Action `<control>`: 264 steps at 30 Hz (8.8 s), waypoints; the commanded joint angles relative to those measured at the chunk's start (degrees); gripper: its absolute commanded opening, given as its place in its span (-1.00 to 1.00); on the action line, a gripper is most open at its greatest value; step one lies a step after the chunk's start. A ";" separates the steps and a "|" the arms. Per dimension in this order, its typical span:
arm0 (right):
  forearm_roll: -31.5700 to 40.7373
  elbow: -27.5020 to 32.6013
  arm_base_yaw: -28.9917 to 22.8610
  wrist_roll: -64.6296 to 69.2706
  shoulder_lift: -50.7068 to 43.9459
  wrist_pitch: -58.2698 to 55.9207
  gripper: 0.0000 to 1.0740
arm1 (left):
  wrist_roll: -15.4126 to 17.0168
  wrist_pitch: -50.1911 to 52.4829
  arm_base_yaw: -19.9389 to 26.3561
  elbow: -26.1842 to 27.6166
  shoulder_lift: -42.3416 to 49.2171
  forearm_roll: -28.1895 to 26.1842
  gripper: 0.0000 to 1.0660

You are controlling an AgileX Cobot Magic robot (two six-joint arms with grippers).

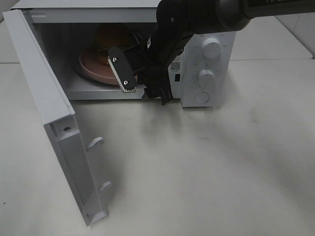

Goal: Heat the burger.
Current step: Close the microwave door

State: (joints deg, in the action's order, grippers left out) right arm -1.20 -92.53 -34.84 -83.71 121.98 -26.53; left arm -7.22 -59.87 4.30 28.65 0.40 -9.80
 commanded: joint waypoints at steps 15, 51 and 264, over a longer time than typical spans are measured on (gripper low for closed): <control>0.06 18.05 -0.06 11.12 -15.41 5.90 0.45 | 0.06 0.34 0.00 -0.17 1.03 -0.69 0.88; -4.58 35.29 -0.06 78.04 -45.66 -18.91 0.43 | 0.06 0.34 0.00 -0.17 1.03 -0.69 0.88; -2.18 63.43 31.46 88.64 -123.70 -32.95 0.40 | 22.92 106.91 -11.80 -13.58 -79.76 37.13 -1.00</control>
State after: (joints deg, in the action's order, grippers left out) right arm -3.61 -29.16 -3.67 4.87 -0.23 -59.70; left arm 16.10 45.95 -6.88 14.50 -79.18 28.48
